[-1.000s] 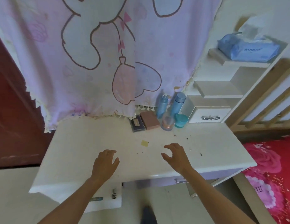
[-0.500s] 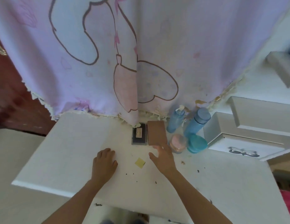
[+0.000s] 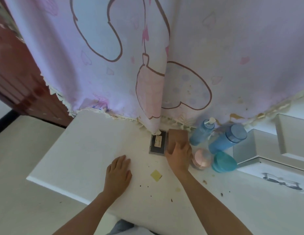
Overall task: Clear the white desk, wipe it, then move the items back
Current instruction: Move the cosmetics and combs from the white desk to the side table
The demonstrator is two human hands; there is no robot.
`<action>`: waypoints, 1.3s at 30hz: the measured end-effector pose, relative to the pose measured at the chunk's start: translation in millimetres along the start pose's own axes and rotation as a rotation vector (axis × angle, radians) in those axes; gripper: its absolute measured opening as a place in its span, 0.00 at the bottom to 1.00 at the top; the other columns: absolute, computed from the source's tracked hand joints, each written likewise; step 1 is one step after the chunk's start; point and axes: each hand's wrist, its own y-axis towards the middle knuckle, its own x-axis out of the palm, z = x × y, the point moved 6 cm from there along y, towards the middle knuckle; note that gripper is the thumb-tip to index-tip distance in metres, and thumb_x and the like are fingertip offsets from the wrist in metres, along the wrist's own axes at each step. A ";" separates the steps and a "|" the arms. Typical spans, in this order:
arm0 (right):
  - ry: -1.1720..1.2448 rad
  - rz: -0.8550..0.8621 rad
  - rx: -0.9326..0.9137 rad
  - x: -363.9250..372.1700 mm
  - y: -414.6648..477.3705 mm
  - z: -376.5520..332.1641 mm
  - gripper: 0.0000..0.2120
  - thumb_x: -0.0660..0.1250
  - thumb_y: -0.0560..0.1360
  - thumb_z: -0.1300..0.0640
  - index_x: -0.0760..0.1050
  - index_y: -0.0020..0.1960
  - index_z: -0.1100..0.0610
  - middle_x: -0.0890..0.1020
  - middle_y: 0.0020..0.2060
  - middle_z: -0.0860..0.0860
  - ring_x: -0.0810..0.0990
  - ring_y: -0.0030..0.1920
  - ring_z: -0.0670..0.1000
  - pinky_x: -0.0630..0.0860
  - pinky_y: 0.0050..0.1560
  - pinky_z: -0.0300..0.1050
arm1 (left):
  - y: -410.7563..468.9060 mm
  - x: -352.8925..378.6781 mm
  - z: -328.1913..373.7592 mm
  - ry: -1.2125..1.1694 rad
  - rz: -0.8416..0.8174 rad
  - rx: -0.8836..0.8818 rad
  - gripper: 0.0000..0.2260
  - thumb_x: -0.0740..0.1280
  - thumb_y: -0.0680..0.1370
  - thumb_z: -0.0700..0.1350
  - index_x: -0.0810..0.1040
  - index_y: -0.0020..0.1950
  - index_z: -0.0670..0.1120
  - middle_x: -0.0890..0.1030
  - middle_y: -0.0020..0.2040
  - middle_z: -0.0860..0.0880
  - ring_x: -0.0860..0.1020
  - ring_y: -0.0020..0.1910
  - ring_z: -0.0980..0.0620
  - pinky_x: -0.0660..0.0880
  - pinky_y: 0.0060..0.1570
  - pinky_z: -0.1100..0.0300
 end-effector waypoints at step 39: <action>0.231 0.238 0.000 -40.9 -72.6 33.8 0.37 0.71 0.66 0.49 0.59 0.70 0.55 0.60 0.68 0.58 0.59 0.66 0.57 0.61 0.66 0.51 | 65.1 13.2 66.3 -0.233 0.047 -0.163 0.33 0.67 0.69 0.54 0.59 0.71 0.49 0.64 0.67 0.44 0.63 0.64 0.43 0.65 0.60 0.52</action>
